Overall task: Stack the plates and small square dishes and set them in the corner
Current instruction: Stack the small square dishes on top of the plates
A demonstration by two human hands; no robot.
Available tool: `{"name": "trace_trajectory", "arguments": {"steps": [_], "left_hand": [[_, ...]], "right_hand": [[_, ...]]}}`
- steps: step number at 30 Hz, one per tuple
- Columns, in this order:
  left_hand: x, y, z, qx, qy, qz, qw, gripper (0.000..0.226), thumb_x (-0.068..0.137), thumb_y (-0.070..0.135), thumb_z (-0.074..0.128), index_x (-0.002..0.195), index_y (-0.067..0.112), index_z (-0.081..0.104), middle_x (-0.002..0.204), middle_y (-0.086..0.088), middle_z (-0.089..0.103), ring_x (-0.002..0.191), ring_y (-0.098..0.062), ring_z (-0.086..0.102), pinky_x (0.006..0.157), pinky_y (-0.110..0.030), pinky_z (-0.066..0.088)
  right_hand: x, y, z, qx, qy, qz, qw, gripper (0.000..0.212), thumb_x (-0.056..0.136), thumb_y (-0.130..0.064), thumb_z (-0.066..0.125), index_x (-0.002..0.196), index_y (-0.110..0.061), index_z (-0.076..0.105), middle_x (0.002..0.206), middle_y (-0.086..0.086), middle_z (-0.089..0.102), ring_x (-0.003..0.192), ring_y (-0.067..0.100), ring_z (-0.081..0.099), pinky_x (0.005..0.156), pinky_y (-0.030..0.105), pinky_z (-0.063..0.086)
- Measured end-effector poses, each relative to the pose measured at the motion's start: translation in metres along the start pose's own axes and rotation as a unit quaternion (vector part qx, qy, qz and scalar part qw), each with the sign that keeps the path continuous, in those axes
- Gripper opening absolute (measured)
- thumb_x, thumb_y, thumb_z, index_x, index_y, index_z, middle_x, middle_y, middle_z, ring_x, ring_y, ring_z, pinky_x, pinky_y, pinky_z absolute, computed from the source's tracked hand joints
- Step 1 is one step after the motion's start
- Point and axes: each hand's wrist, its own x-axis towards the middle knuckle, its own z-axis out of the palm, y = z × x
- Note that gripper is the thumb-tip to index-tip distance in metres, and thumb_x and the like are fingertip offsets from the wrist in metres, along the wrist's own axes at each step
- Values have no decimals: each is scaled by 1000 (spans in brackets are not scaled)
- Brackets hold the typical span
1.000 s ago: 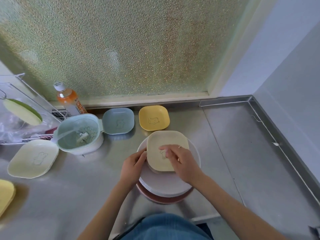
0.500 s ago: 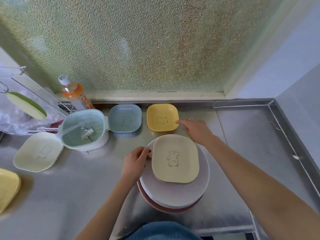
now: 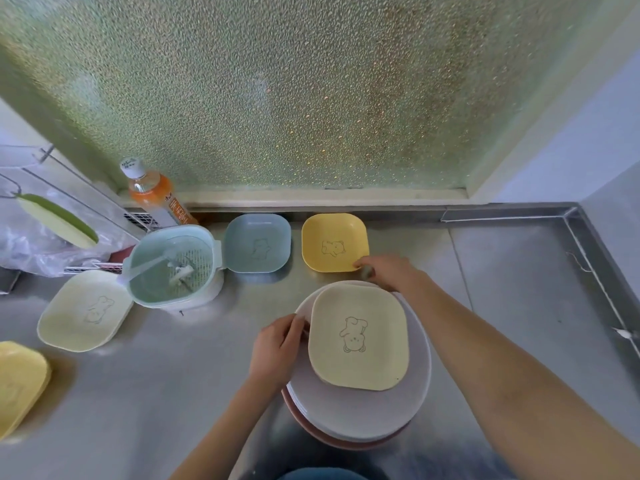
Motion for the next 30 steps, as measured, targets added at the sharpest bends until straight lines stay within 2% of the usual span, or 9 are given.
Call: {"name": "trace_trajectory", "arguments": {"steps": [2,5,7,10,14,18,21,26,30], "left_hand": [[-2,-1,0,10,-5,9,1000,38,99,29,39,82,16,71,79,3,71,76,-13,63,71,-36,50],[-3,-4,-1,19,-9,18,1000,41,98,34,37,81,17,70,80,2,69,77,-15,63,70,-36,49],[-3,-5,-1,19,-11,19,1000,40,98,33,37,80,15,69,80,1,69,77,-17,62,69,-35,48],[-5,-5,0,39,-7,36,999,41,98,32,39,73,10,63,74,-5,64,72,-22,58,63,-35,44],[-4,-8,1,42,-3,42,998,38,96,28,43,69,8,59,69,-7,62,69,-26,57,61,-37,43],[-1,-8,2,-32,2,2,1000,35,94,20,47,63,15,60,59,3,60,60,-18,51,58,-31,38],[-4,-10,3,-19,11,24,999,38,95,21,47,58,15,52,53,4,53,56,-17,46,56,-30,33],[-7,-7,2,-26,26,12,999,40,96,27,45,57,23,55,59,4,60,63,-19,53,61,-34,41],[-13,-1,2,-78,18,-7,997,35,96,36,40,82,18,67,77,1,69,82,-22,63,78,-41,49]], "right_hand": [[-1,-3,-1,-1,50,18,999,24,88,-23,57,111,-23,63,105,4,65,94,23,59,82,31,42],[-4,-8,1,79,132,14,988,13,87,-24,59,94,-15,65,95,8,67,87,26,59,69,30,43],[-8,-12,-1,114,187,-12,976,13,88,-23,59,87,-10,62,86,10,66,81,28,59,64,32,42],[-22,-16,-15,186,267,-35,945,13,87,-17,62,85,-5,63,78,14,66,72,29,57,61,32,36],[-61,-22,-42,237,352,-47,904,9,86,-17,63,81,-9,61,72,9,65,64,22,53,61,33,39],[-129,-37,-39,253,395,-82,879,8,86,-7,62,79,-6,59,70,2,62,66,15,54,58,19,39],[-173,-34,-10,211,389,-94,892,4,88,-10,61,85,-8,59,76,0,61,68,13,53,60,22,42],[-202,-25,31,144,273,-93,946,9,92,-22,52,91,-14,57,83,-10,45,68,3,45,61,12,34],[-204,-19,44,53,261,-91,960,18,87,-35,43,91,-22,54,88,0,55,81,21,53,71,29,41]]}}
